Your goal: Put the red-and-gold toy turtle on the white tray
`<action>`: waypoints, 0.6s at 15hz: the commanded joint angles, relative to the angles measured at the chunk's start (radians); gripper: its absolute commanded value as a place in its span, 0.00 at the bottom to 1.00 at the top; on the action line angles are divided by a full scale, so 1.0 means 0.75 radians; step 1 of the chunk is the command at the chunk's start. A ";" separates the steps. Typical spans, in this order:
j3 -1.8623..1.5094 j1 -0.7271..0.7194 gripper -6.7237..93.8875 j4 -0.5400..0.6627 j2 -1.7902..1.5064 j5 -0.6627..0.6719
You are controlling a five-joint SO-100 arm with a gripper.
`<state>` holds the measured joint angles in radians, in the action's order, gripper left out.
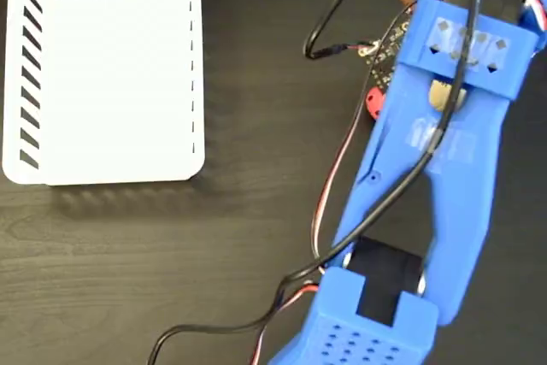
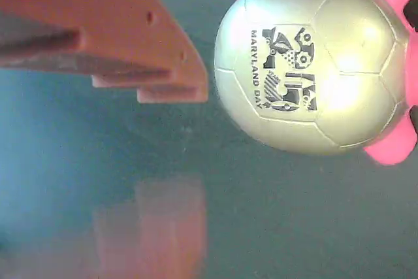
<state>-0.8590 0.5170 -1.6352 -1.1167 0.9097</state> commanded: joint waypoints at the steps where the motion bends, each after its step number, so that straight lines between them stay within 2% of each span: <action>1: 0.049 0.025 0.45 -0.025 -0.082 0.014; 2: 0.049 0.029 0.46 -0.033 -0.090 0.008; 3: 0.043 0.037 0.51 -0.043 -0.106 0.008; 8: -0.145 0.055 0.51 0.002 -0.272 0.049; 9: -0.139 0.059 0.56 -0.002 -0.274 0.051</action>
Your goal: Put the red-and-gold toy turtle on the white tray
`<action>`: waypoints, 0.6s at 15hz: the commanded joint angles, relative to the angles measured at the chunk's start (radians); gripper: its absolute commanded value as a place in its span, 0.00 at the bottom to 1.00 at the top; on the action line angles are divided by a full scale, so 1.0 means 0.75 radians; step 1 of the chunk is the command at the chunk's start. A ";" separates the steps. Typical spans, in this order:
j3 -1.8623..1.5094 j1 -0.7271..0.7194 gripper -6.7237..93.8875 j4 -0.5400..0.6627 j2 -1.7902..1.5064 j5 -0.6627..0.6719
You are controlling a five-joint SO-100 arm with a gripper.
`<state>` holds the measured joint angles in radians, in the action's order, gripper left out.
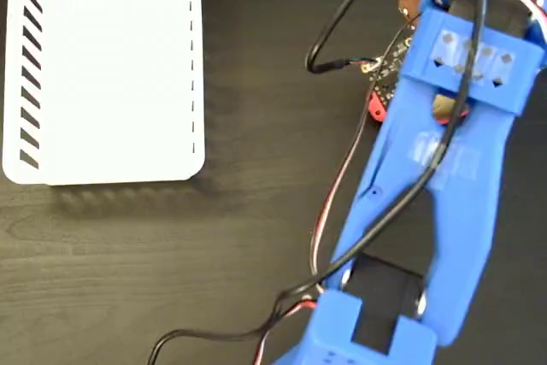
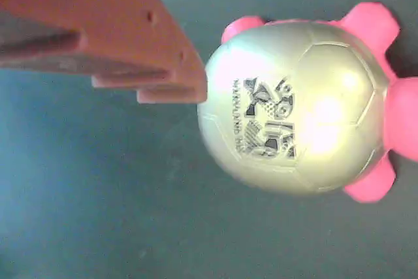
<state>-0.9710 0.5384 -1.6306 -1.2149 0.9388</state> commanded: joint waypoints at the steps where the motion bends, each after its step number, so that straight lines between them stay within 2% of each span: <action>1: 0.016 0.033 0.57 -0.014 -0.143 0.016; 9: 0.016 0.063 0.62 0.014 -0.108 0.000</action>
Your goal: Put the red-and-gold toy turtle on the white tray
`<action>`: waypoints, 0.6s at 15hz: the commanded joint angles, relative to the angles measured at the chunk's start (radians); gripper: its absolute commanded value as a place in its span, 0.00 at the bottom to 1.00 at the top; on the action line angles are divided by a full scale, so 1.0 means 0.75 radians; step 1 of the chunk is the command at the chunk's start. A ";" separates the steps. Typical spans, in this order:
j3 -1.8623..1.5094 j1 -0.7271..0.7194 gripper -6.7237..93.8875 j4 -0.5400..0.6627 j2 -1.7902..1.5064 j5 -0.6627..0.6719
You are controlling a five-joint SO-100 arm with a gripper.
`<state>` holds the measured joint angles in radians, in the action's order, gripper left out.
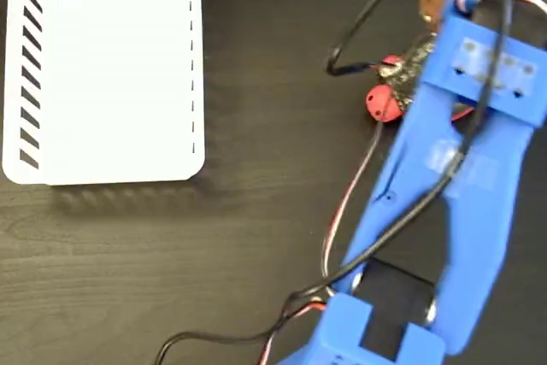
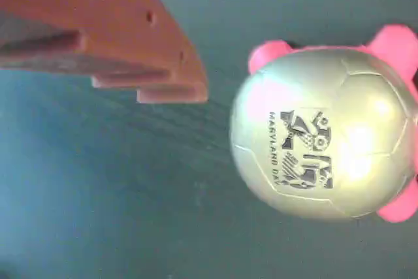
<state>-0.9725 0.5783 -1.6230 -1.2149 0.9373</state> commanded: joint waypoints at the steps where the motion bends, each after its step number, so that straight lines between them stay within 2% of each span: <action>1: 0.022 0.012 0.62 0.004 -0.100 -0.004; 6: 0.004 0.053 0.63 0.004 -0.074 0.076; 9: -0.047 0.061 0.63 0.045 -0.057 0.057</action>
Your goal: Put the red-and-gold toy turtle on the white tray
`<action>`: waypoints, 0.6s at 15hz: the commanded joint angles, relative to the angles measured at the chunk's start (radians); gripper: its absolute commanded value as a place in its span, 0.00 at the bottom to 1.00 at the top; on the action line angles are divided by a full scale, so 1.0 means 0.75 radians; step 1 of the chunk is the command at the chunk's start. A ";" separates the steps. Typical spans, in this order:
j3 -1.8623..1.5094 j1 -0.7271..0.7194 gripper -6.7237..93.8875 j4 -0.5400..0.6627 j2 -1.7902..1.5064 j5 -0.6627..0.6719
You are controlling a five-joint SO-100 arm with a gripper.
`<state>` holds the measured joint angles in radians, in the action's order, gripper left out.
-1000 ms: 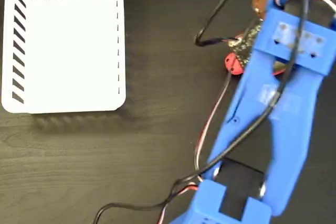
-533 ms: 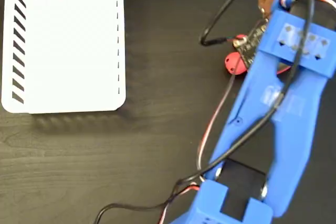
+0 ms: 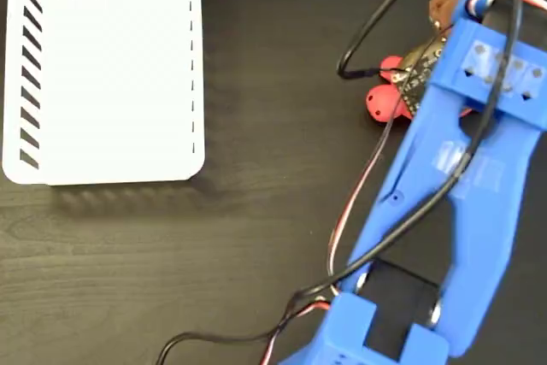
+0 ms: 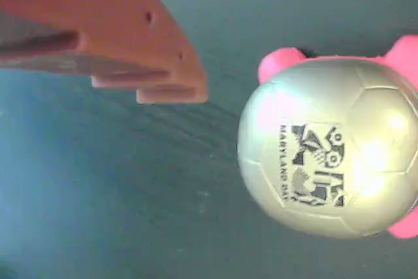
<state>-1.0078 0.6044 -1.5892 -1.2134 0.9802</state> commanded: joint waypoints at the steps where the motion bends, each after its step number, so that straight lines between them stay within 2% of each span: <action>1: -0.004 0.029 0.63 0.000 -0.053 -0.008; 6: -0.006 0.047 0.63 0.002 0.047 -0.043; 9: -0.031 0.061 0.63 0.055 0.135 -0.070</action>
<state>-1.0308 0.6320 -1.5539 -1.0830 0.9311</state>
